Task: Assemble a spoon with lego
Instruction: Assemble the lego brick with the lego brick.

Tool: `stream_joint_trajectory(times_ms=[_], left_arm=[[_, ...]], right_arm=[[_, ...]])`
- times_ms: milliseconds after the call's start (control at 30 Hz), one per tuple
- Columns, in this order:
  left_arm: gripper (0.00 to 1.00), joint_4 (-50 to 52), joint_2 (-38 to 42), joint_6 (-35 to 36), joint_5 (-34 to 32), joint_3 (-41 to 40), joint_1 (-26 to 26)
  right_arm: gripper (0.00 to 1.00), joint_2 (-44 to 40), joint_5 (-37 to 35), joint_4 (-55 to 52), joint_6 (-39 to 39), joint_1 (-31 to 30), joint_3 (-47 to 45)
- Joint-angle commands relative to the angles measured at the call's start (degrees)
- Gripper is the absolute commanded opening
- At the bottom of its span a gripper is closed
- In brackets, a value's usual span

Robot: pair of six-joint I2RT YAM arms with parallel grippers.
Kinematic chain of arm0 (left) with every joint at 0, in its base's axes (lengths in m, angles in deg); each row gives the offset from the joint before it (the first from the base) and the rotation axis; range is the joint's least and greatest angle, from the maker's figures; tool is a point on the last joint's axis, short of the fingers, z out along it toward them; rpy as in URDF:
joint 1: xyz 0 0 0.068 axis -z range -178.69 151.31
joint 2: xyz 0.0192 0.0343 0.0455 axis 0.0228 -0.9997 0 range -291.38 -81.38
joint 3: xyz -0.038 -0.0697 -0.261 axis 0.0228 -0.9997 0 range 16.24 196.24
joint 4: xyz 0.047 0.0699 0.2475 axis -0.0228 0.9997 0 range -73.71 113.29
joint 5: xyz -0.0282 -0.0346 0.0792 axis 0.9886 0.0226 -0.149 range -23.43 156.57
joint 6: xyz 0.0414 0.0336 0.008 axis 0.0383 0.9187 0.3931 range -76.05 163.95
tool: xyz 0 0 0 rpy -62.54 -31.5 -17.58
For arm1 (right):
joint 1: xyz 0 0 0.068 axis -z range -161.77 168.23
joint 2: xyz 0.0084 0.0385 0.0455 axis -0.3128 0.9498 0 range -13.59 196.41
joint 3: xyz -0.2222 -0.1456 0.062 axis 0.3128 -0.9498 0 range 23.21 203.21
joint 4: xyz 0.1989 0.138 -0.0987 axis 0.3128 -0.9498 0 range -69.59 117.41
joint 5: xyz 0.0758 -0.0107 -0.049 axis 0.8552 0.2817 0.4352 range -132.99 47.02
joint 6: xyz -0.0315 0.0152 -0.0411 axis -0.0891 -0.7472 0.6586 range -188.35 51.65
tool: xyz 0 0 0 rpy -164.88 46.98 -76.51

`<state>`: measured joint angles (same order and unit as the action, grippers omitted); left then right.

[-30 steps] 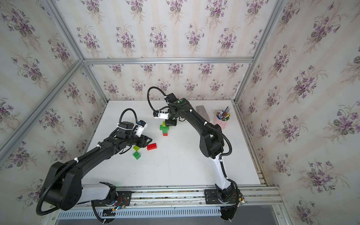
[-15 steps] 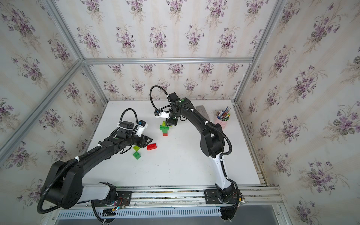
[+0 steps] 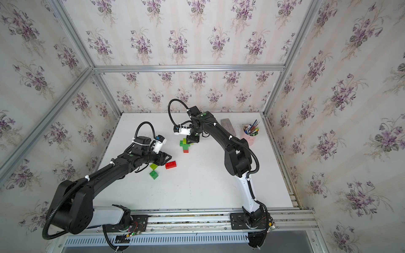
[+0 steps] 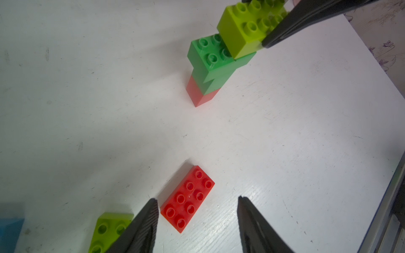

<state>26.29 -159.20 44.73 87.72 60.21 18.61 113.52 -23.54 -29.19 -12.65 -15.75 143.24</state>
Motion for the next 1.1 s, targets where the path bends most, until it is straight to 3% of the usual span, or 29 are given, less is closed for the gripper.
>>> stream_joint_trajectory(times_ms=[0,1067], left_arm=[[0.61,0.11,-0.05,-0.38,0.6,0.51,-0.03],[0.61,0.81,-0.49,-0.66,0.37,0.77,-0.01]], right_arm=[[0.25,0.51,1.08,-0.09,0.94,0.05,0.11],[0.24,1.25,-2.32,0.24,0.44,0.17,-3.23]])
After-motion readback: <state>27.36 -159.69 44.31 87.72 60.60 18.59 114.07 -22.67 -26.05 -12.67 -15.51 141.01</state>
